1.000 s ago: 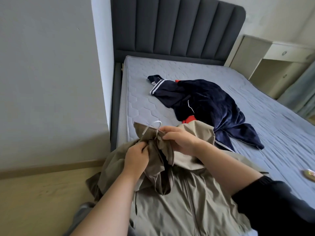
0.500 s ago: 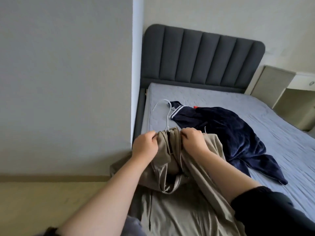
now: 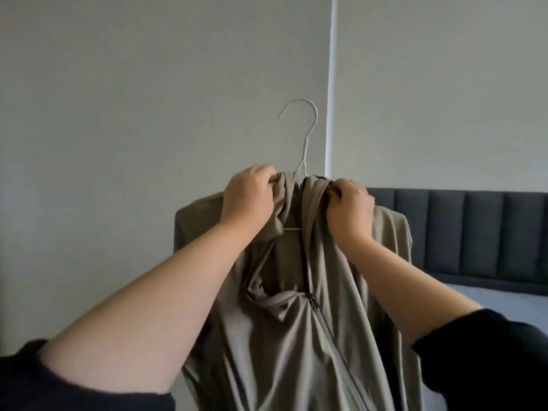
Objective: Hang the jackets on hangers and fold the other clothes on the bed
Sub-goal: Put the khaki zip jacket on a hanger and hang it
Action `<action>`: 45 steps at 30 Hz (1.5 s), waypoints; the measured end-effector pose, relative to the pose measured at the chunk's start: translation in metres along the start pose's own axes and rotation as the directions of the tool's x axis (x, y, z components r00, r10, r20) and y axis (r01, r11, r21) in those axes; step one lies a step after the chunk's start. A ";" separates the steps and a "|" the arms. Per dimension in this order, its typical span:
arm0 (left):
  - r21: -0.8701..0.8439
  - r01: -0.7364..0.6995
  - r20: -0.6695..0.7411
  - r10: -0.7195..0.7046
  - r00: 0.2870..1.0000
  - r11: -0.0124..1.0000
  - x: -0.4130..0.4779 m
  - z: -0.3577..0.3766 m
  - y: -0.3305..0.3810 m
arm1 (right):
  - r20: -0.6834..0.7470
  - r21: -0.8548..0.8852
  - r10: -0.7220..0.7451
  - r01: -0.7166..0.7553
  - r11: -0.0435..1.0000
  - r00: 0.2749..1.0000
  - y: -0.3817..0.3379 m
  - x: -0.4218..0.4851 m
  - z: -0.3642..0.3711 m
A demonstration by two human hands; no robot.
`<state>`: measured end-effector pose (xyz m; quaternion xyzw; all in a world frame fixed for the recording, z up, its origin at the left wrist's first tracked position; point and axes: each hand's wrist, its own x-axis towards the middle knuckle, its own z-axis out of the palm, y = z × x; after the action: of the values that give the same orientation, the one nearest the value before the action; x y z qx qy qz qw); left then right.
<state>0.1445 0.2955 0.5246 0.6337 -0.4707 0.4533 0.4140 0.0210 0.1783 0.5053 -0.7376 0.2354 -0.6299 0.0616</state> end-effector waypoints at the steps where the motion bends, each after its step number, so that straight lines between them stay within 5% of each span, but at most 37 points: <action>1: -0.002 -0.012 -0.076 0.012 0.997 1.000 0.009 -0.012 -0.005 | -0.022 0.006 -0.059 0.060 0.998 0.998 -0.017 0.008 0.001; 3: 0.061 0.020 0.152 -0.030 0.988 0.998 0.009 -0.028 -0.019 | 0.268 -0.080 -0.137 0.163 0.983 0.954 -0.040 0.011 0.007; 5: 0.194 0.025 0.620 -0.143 0.771 0.981 -0.002 -0.036 -0.040 | 0.637 -0.166 -0.103 0.267 0.949 0.764 -0.051 0.001 0.024; 6: 0.221 0.031 0.693 -0.179 0.699 0.975 -0.007 -0.042 -0.051 | 0.686 -0.163 -0.073 0.252 0.954 0.724 -0.054 -0.004 0.031; 10: 0.179 0.123 0.548 -0.203 0.812 0.976 -0.018 -0.064 -0.069 | 0.654 0.120 0.008 -0.113 0.986 0.757 -0.067 -0.019 0.046; 13: 0.197 0.125 0.451 -0.203 0.869 0.972 -0.028 -0.068 -0.077 | 0.686 0.331 0.135 -0.472 0.817 0.715 -0.083 -0.023 0.050; 15: 0.217 0.138 0.438 -0.223 0.871 0.966 -0.032 -0.068 -0.081 | 0.654 0.292 0.144 -0.424 0.857 0.742 -0.090 -0.027 0.054; 17: 0.223 0.155 0.427 -0.239 0.872 0.962 -0.033 -0.068 -0.086 | 0.513 0.250 0.107 -0.267 0.931 0.852 -0.092 -0.030 0.056; 19: 0.232 0.186 0.420 -0.271 0.866 0.955 -0.033 -0.071 -0.094 | 0.347 0.330 0.135 -0.256 0.909 0.928 -0.097 -0.036 0.049; 21: 0.236 0.229 0.384 -0.307 0.871 0.944 -0.032 -0.076 -0.101 | 0.362 0.393 0.142 -0.289 0.873 0.921 -0.098 -0.047 0.047; 22: 0.234 0.253 0.352 -0.324 0.878 0.939 -0.031 -0.079 -0.104 | 0.478 0.318 0.085 -0.263 0.911 0.874 -0.097 -0.056 0.046; 23: 0.223 0.271 0.316 -0.333 0.888 0.936 -0.030 -0.081 -0.106 | 0.664 0.196 0.038 -0.222 0.955 0.747 -0.094 -0.066 0.044; 25: 0.176 0.291 0.287 -0.332 0.898 0.940 -0.030 -0.085 -0.110 | 0.939 -0.035 0.070 -0.109 0.993 0.336 -0.090 -0.083 0.034; 26: 0.141 0.296 0.294 -0.325 0.899 0.945 -0.030 -0.087 -0.111 | 0.960 -0.080 0.080 -0.011 0.997 0.268 -0.088 -0.085 0.028; 27: 0.107 0.301 0.304 -0.320 0.897 0.948 -0.030 -0.088 -0.112 | 0.930 -0.090 0.053 0.085 0.992 0.363 -0.087 -0.083 0.023; 28: 0.082 0.309 0.313 -0.319 0.895 0.947 -0.029 -0.088 -0.113 | 0.833 -0.098 -0.004 0.153 0.983 0.554 -0.085 -0.079 0.018; 30: 0.060 0.322 0.326 -0.324 0.888 0.945 -0.029 -0.087 -0.114 | 0.414 0.011 -0.137 0.145 0.989 0.900 -0.083 -0.068 0.010; 32: 0.042 0.325 0.352 -0.318 0.880 0.945 -0.030 -0.083 -0.113 | 0.078 0.209 -0.169 0.150 0.966 0.982 -0.079 -0.052 0.005; 33: 0.036 0.320 0.360 -0.311 0.880 0.947 -0.031 -0.081 -0.111 | 0.077 0.203 -0.163 0.144 0.969 0.984 -0.077 -0.044 0.006; 35: 0.018 0.317 0.351 -0.303 0.886 0.948 -0.032 -0.078 -0.107 | 0.440 0.041 -0.075 0.063 0.997 0.895 -0.074 -0.030 0.012; 36: 0.008 0.325 0.340 -0.309 0.888 0.946 -0.034 -0.077 -0.106 | 0.652 -0.057 0.012 0.032 0.998 0.758 -0.073 -0.027 0.014; 38: -0.001 0.338 0.342 -0.318 0.884 0.941 -0.037 -0.076 -0.104 | 0.853 -0.133 0.072 0.082 0.988 0.517 -0.071 -0.030 0.015; 40: 0.005 0.340 0.370 -0.318 0.873 0.940 -0.041 -0.076 -0.104 | 0.872 -0.098 0.028 0.118 0.988 0.489 -0.064 -0.037 0.016; 45: -0.043 0.319 0.451 -0.267 0.852 0.947 -0.049 -0.066 -0.086 | 0.816 -0.031 -0.039 0.111 0.993 0.576 -0.065 -0.051 0.022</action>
<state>0.2091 0.3877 0.4856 0.7586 -0.4753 0.2019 0.3973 0.0544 0.2528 0.4808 -0.9552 0.1743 -0.2141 0.1069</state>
